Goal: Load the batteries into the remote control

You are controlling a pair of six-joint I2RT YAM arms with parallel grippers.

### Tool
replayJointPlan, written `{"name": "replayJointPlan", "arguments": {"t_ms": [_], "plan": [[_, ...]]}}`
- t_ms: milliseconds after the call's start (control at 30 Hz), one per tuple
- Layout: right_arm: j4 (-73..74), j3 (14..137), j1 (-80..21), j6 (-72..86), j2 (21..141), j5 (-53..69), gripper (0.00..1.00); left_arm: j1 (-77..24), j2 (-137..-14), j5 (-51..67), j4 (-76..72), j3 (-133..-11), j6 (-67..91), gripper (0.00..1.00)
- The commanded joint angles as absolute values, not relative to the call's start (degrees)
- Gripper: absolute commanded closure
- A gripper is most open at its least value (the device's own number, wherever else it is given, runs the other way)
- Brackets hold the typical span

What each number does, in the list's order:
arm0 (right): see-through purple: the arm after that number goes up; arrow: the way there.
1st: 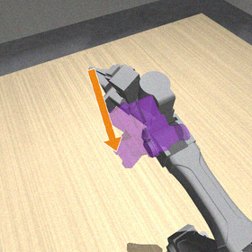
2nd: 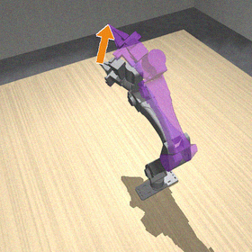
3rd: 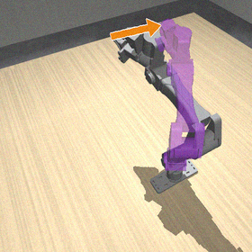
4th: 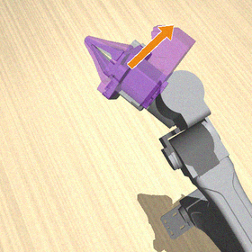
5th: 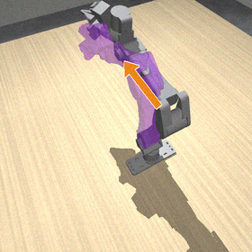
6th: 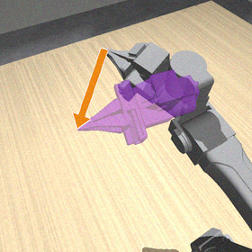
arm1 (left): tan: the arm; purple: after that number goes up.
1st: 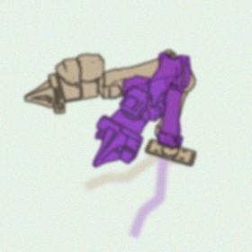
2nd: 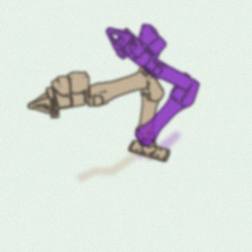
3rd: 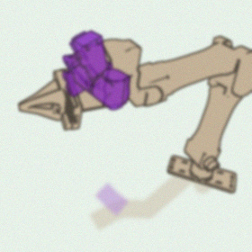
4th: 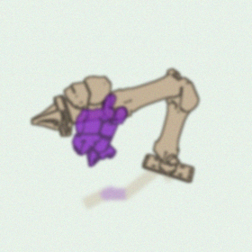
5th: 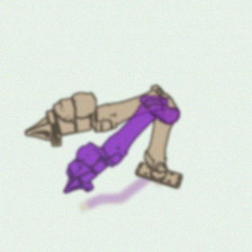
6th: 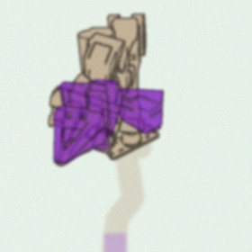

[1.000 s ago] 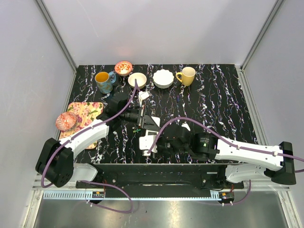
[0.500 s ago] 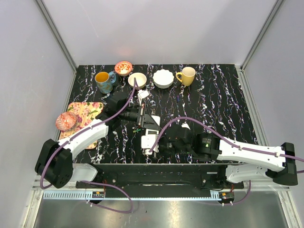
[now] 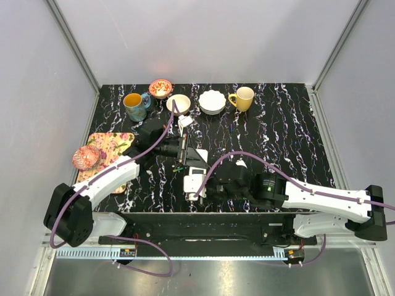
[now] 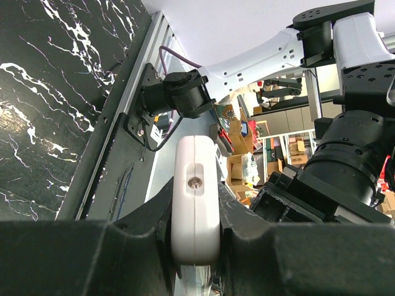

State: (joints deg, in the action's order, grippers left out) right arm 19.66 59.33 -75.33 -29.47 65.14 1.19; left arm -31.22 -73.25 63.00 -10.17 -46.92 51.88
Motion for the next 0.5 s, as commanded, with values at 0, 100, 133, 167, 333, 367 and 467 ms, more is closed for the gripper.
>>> {"name": "replayJointPlan", "arguments": {"t_ms": [0,100,133,167,333,367,467], "plan": [[24.2,60.0,-75.8,-28.7,64.2,0.8,1.0,-31.4,-70.0,64.3,-13.8,-49.5,53.3,1.0],[25.8,60.3,-75.8,-29.1,64.6,0.4,1.0,-31.4,-69.8,64.2,-13.6,-49.6,53.4,1.0],[26.3,60.4,-75.8,-29.2,64.7,0.4,1.0,-31.4,-69.6,64.2,-13.5,-49.6,53.4,1.0],[27.1,60.6,-75.8,-29.3,64.9,0.3,1.0,-31.4,-69.5,64.1,-13.4,-49.6,53.4,1.0],[28.3,60.7,-75.8,-29.4,65.4,0.6,1.0,-31.4,-69.3,64.0,-12.8,-50.1,53.5,1.0],[29.0,61.1,-75.8,-29.5,65.6,0.6,1.0,-31.3,-69.4,63.9,-12.6,-50.2,53.7,1.0],[30.1,61.5,-75.8,-29.9,66.1,0.4,1.0,-31.3,-69.6,64.0,-12.1,-50.7,53.6,1.0]]}}
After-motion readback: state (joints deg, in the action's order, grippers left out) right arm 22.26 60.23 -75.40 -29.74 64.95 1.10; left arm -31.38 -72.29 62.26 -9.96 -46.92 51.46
